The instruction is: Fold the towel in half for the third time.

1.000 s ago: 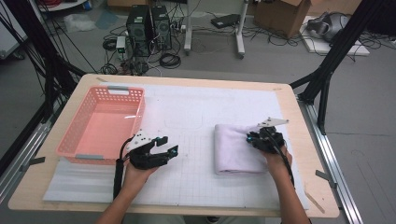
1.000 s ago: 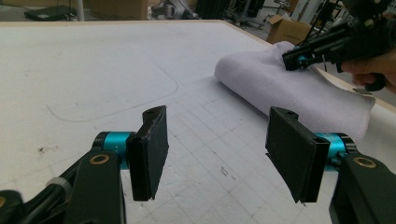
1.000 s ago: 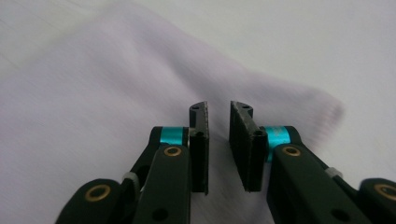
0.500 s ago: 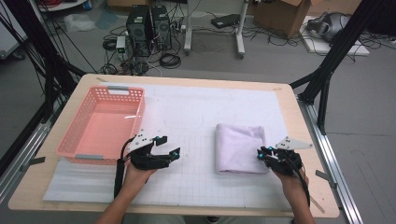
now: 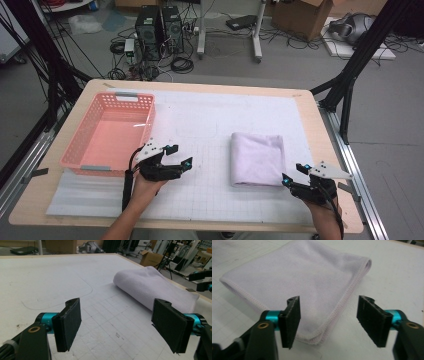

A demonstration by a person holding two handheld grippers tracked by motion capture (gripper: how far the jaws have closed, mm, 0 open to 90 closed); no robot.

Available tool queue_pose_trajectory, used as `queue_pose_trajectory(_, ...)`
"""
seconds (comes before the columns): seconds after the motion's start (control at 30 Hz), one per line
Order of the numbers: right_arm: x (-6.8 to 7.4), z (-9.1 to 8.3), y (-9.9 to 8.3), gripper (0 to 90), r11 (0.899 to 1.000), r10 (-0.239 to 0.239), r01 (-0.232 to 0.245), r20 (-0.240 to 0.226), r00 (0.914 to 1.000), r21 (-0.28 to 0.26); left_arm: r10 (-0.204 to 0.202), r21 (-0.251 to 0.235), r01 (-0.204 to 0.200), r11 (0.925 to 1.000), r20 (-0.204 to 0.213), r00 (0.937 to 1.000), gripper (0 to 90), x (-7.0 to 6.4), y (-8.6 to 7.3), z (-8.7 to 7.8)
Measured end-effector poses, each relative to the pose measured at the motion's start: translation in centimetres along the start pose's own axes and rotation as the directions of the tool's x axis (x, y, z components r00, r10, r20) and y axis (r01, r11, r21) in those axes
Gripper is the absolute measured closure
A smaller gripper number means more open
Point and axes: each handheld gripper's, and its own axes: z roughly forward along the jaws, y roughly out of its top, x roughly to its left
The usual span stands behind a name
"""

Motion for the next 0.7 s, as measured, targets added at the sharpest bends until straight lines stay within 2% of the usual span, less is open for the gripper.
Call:
queue_pose_trajectory(0.03,0.0,-0.2,-0.1,26.1,1.000,-0.004,0.004,0.006,1.0000,-0.011,-0.002,-0.005,0.002,1.0000,0.004,1.0000,24.3,0.0,0.0,0.0)
queue_pose_trajectory(0.13,0.2,-0.8,-0.3,19.5,0.999,-0.003,0.004,0.016,0.9999,-0.034,-0.032,-0.033,0.033,0.9989,0.051,0.9982,21.8,-0.1,0.1,-0.1)
queue_pose_trajectory(0.23,0.4,-1.4,-0.7,17.8,0.998,0.018,-0.018,-0.004,0.9998,-0.066,-0.017,-0.036,0.019,0.9992,0.053,0.9984,20.0,-0.4,0.3,-0.2)
queue_pose_trajectory(0.3,0.5,-1.6,-0.7,17.4,0.997,0.010,-0.011,-0.010,0.9999,-0.076,-0.013,-0.031,0.015,0.9994,0.048,0.9988,19.9,-0.4,0.3,-0.3)
queue_pose_trajectory(0.37,0.5,-1.6,-0.6,17.4,0.997,0.006,-0.006,-0.004,1.0000,-0.073,-0.024,-0.028,0.026,0.9993,0.050,0.9985,19.9,-0.2,0.2,-0.3)
queue_pose_trajectory(0.53,0.1,-1.3,-0.8,17.4,0.997,0.025,-0.025,0.009,0.9996,-0.068,-0.010,-0.011,0.010,0.9999,0.041,0.9991,19.9,-0.3,0.1,-0.3)
queue_pose_trajectory(0.7,0.0,-1.7,-0.9,17.4,0.997,0.011,-0.008,0.037,0.9993,-0.077,-0.018,-0.006,0.018,0.9998,0.048,0.9987,20.7,-0.3,0.1,-0.3)
